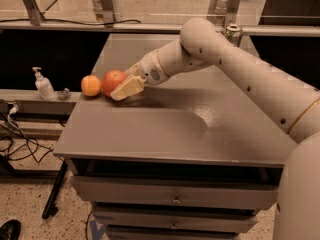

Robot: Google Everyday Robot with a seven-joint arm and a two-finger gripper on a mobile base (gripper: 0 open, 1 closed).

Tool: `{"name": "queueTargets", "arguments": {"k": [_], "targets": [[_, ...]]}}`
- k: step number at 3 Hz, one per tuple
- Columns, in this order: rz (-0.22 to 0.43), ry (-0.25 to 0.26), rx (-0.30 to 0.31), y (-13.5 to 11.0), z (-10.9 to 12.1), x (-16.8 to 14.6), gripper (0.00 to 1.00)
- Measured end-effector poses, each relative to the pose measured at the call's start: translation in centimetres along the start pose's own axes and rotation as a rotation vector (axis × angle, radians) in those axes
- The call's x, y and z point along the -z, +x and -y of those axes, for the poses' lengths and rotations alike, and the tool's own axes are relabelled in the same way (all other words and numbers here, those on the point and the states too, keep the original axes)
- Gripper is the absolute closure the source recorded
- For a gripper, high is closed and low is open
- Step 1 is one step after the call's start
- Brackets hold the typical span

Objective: Move apple near orange

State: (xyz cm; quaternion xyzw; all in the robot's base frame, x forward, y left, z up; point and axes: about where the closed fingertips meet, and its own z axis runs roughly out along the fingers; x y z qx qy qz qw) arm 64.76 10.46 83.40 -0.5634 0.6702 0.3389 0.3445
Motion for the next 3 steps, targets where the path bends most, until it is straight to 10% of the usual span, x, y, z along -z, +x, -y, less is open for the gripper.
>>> {"name": "queueTargets", "arguments": {"k": [3], "targets": [[-0.020, -0.012, 0.008, 0.31, -0.15, -0.10, 0.13]]}}
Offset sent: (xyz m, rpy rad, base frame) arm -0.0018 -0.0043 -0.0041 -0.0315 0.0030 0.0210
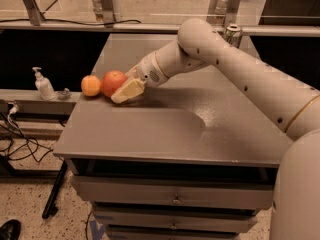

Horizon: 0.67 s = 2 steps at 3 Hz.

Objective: Move apple near orange

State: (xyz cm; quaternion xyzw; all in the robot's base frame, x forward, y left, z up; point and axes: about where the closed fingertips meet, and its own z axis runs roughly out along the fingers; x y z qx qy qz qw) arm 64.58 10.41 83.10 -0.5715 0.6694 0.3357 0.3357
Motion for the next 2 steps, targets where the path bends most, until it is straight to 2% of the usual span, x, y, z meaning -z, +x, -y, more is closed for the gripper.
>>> {"name": "queueTargets", "arguments": {"k": [1, 2], "targets": [[-0.007, 0.015, 0.005, 0.1, 0.1, 0.8, 0.00], [-0.009, 0.056, 0.009, 0.1, 0.5, 2.7, 0.00]]}}
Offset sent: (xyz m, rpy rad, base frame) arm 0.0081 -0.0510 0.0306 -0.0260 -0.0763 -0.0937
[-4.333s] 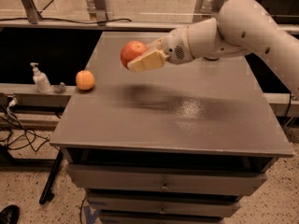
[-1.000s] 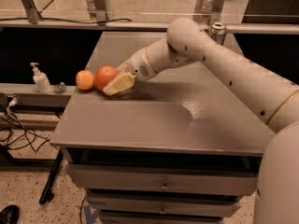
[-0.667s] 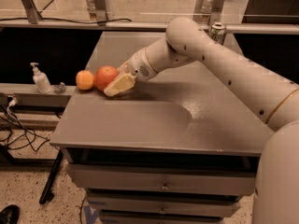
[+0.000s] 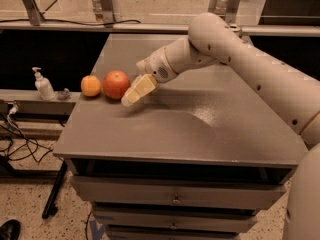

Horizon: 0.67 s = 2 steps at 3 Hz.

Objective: Move apple near orange

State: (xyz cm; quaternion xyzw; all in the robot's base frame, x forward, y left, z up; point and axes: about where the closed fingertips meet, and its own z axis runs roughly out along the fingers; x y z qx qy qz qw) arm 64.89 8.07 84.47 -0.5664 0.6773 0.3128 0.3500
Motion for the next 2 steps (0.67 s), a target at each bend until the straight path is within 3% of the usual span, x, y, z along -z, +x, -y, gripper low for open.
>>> {"name": "queueTargets", "arguments": {"k": [1, 2], "targets": [[0.001, 0.055, -0.001, 0.0, 0.1, 2.8, 0.00], [0.056, 0.136, -0.001, -0.4, -0.7, 7.8, 0.00]]}}
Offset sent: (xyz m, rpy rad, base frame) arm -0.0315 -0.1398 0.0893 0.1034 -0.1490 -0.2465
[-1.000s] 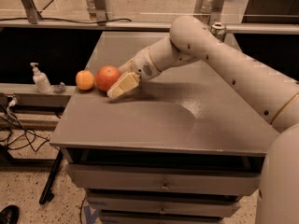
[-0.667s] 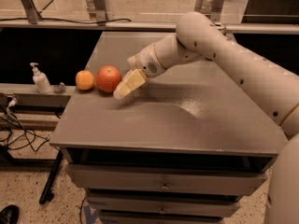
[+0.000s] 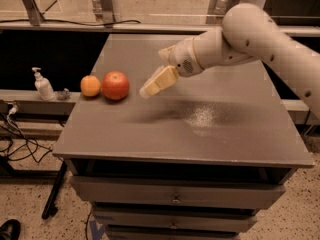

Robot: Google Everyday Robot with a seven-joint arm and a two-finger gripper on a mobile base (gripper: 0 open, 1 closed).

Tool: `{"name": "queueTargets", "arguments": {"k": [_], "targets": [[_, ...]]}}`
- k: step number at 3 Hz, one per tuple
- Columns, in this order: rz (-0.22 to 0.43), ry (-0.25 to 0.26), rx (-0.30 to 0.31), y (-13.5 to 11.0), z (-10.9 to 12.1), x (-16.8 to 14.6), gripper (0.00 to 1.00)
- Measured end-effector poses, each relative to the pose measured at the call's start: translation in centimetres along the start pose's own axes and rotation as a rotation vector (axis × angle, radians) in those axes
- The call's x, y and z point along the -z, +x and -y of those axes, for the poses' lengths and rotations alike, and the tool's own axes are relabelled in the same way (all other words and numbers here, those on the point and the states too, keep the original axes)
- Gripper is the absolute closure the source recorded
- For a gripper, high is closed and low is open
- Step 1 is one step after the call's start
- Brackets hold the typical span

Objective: Move apple near orange

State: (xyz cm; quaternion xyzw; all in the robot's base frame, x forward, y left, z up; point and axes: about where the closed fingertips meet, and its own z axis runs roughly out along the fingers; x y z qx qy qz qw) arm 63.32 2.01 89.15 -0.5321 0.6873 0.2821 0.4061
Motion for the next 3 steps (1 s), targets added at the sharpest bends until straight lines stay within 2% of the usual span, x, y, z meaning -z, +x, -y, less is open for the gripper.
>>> {"name": "queueTargets", "arguments": {"k": [1, 2, 3], "targets": [[0.079, 0.092, 0.020, -0.7, -0.7, 7.0, 0.00], [0.161, 0.203, 0.056, -1.5, -2.6, 14.9, 0.00], [0.162, 0.279, 0.027, 0.7, -2.5, 19.3, 0.00]]}}
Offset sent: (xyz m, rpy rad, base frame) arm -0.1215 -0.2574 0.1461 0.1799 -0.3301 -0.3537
